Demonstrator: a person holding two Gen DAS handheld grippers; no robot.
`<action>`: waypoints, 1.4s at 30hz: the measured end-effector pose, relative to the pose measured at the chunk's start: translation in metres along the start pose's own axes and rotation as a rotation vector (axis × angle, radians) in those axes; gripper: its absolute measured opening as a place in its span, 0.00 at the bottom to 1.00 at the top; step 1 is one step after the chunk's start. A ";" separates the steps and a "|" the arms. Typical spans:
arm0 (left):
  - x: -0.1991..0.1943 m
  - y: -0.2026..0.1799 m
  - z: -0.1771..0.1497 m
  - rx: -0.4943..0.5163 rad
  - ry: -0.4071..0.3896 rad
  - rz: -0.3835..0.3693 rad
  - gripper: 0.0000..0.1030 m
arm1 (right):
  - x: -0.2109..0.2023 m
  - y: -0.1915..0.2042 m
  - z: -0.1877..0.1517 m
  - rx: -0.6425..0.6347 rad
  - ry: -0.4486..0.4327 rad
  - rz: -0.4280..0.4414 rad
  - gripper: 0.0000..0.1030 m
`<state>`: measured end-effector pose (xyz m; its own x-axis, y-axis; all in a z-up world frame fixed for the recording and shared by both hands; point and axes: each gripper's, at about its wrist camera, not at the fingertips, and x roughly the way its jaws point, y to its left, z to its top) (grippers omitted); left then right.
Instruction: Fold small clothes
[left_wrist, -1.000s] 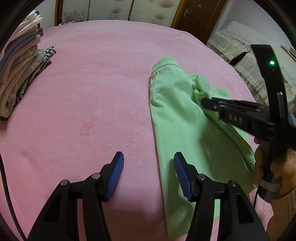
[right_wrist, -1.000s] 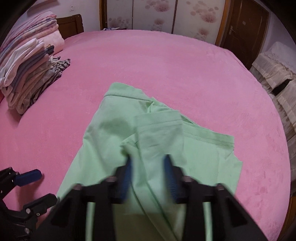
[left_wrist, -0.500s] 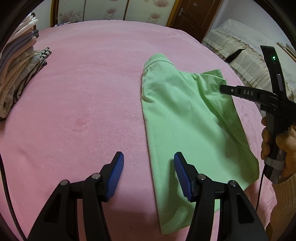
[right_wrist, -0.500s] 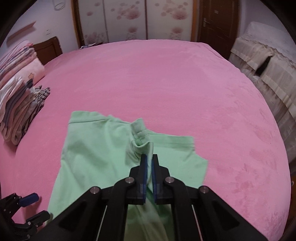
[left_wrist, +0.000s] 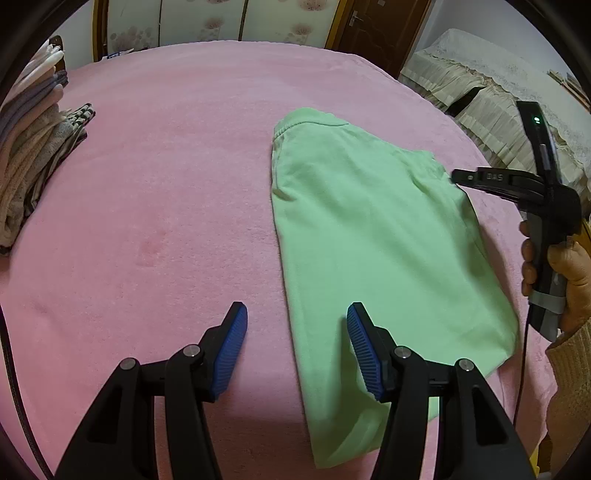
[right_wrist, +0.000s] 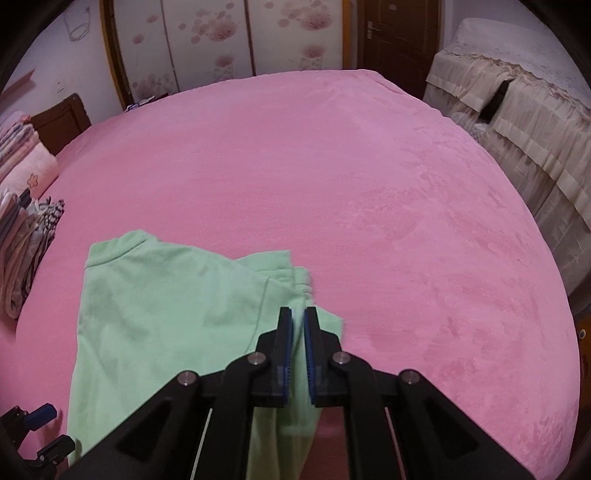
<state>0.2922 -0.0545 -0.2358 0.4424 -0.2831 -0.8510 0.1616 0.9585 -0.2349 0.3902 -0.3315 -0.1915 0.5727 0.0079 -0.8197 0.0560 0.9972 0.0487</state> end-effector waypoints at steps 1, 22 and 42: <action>0.000 0.000 0.001 0.002 0.000 0.004 0.53 | -0.002 -0.004 0.000 0.010 -0.006 -0.010 0.06; 0.053 -0.051 0.117 0.202 -0.030 -0.064 0.53 | 0.005 0.050 -0.019 -0.121 0.075 0.205 0.06; 0.047 -0.036 0.108 0.164 -0.006 0.012 0.53 | -0.015 -0.015 -0.026 0.006 0.011 0.167 0.02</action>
<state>0.4023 -0.1059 -0.2162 0.4501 -0.2727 -0.8503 0.2982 0.9435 -0.1447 0.3599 -0.3447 -0.1948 0.5654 0.1748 -0.8061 -0.0348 0.9815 0.1884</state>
